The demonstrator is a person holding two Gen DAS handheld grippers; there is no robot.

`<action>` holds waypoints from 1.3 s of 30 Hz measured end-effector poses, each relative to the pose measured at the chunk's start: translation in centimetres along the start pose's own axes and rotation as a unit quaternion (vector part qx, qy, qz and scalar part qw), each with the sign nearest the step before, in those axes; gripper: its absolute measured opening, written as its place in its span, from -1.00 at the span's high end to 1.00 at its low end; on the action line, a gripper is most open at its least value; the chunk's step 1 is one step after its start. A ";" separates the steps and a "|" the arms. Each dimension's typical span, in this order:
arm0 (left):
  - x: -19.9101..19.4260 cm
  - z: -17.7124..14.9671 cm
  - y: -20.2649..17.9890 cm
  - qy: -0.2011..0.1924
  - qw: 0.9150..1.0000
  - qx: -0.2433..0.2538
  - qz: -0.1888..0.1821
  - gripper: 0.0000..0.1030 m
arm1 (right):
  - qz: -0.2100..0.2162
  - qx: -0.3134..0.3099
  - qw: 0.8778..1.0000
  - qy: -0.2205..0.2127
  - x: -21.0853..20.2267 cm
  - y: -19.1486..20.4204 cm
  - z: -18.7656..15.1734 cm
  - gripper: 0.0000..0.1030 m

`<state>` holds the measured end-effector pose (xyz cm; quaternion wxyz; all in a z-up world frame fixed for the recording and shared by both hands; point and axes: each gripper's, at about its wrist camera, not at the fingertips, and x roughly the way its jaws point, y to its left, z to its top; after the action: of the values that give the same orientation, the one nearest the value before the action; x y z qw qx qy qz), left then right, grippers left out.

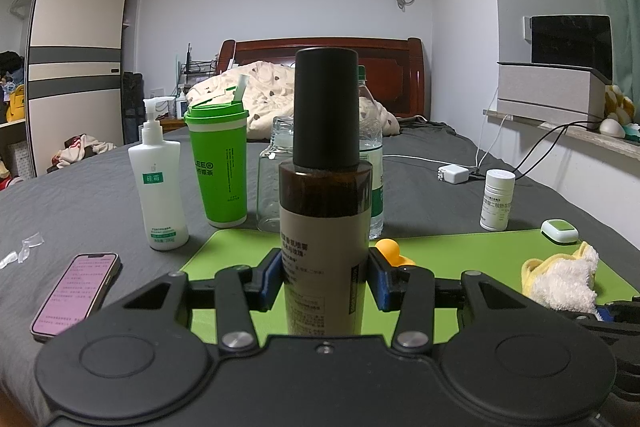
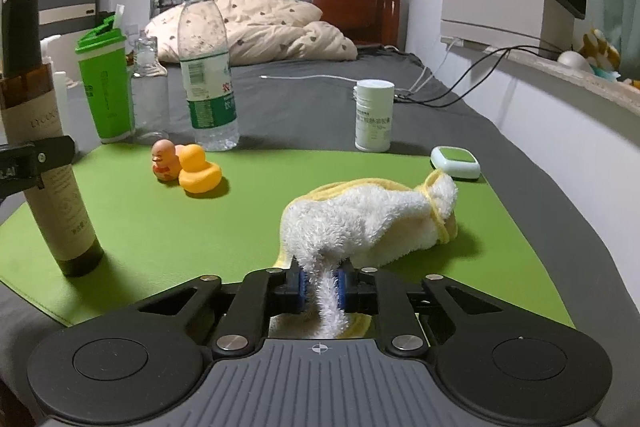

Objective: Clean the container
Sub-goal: 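Grasp the white-and-yellow towel with the right gripper, then lift the towel with the right gripper up to the bottle's black cap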

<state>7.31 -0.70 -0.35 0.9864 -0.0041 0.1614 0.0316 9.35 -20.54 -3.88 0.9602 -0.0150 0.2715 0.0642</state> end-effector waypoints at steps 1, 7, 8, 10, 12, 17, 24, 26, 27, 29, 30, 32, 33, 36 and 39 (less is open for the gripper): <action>0.0 0.0 0.0 0.000 1.000 0.000 0.000 0.16 | 0.000 0.000 1.000 -0.002 -0.1 0.0 0.0 0.76; -0.1 0.0 0.1 -0.001 1.000 0.001 -0.001 0.17 | 0.003 -0.001 1.000 -0.009 -0.6 -0.1 0.0 0.77; -0.1 0.0 0.1 -0.001 1.000 0.002 -0.002 0.17 | 0.005 0.000 1.000 -0.012 -0.8 -0.2 0.1 0.77; -0.3 0.0 0.2 -0.003 1.000 0.002 -0.008 0.17 | 0.010 0.000 1.000 -0.017 -1.3 -0.3 0.3 0.77; -0.4 -0.1 0.2 -0.003 1.000 0.007 -0.015 0.17 | 0.018 -0.001 1.000 -0.024 -2.0 -0.3 0.6 0.77; -0.8 -0.1 0.2 -0.003 0.999 0.019 -0.035 0.17 | 0.039 -0.008 0.998 -0.051 -4.3 -0.5 1.5 0.77; -1.7 0.3 -0.6 -0.009 0.995 0.037 -0.090 0.17 | 0.082 -0.010 0.992 -0.096 -8.3 -0.8 3.5 0.77; -1.8 0.4 -0.8 -0.007 0.992 0.046 -0.115 0.17 | 0.104 -0.009 0.989 -0.106 -9.4 -0.8 4.1 0.77; -1.9 0.5 -1.0 -0.006 0.990 0.051 -0.128 0.17 | 0.115 -0.009 0.987 -0.111 -10.0 -0.8 4.4 0.77; -1.8 0.6 -1.1 -0.002 0.986 0.060 -0.158 0.17 | 0.138 -0.011 0.983 -0.120 -11.2 -0.8 4.9 0.77; -1.7 0.5 -1.1 -0.001 0.983 0.061 -0.171 0.17 | 0.149 -0.012 0.981 -0.124 -11.7 -0.8 5.1 0.77; -1.5 0.5 -1.1 0.001 0.978 0.066 -0.196 0.17 | 0.168 -0.015 0.977 -0.130 -12.7 -0.7 5.5 0.77; -1.5 0.5 -1.1 -0.001 0.976 0.074 -0.205 0.17 | 0.174 -0.019 0.976 -0.132 -13.1 -0.7 5.7 0.77; -1.4 0.6 -1.1 -0.009 0.968 0.099 -0.228 0.17 | 0.186 -0.027 0.972 -0.139 -14.0 -0.4 6.1 0.77; -1.2 0.7 -1.0 -0.009 0.965 0.107 -0.237 0.17 | 0.193 -0.032 0.969 -0.151 -15.1 -0.2 6.8 0.77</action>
<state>6.41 -1.79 0.69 0.9617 0.0636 0.1496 -0.2207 0.16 -21.99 9.79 0.9585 0.0165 0.1185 0.2588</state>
